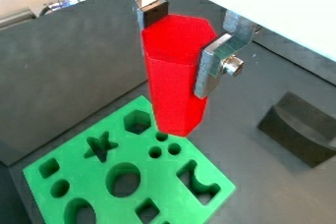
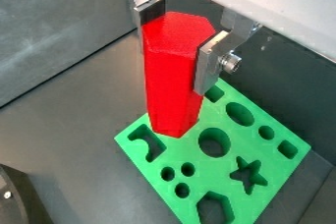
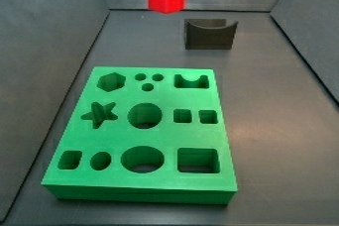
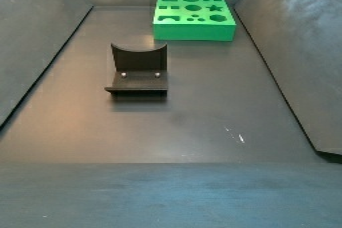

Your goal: Insert the hexagon object.

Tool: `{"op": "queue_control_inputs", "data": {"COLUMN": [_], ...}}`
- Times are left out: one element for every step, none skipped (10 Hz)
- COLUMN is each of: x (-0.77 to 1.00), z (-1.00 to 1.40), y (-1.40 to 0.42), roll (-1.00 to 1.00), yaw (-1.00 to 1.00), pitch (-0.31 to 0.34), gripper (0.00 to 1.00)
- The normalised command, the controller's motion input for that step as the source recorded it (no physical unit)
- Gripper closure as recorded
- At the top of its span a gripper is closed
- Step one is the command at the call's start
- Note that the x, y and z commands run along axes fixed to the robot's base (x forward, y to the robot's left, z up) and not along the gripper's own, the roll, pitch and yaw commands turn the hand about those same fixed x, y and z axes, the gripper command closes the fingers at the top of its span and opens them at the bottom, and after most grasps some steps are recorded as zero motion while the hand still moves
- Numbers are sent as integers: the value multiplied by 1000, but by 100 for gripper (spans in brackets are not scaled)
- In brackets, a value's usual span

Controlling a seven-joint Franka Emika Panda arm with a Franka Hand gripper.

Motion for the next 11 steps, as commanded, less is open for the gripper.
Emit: {"op": "queue_control_inputs", "data": {"x": [-726, -854, -886, -923, -900, -854, -780, -566, -440, -346, -271], "z": [-609, -577, -751, -777, -666, -546, -511, -469, -360, -231, -246], "y": [-114, -71, 0, 63, 34, 0, 0, 57, 186, 260, 354], "roll": [0, 0, -36, -60, -127, -166, -260, -344, -421, -411, -461], "yaw": [0, 0, 0, 0, 0, 0, 11, 89, 129, 89, 57], "pitch": [-260, -297, -327, -287, -241, -264, -246, -126, -83, -27, 44], "gripper": [100, 100, 100, 100, 100, 100, 100, 100, 100, 100, 100]}}
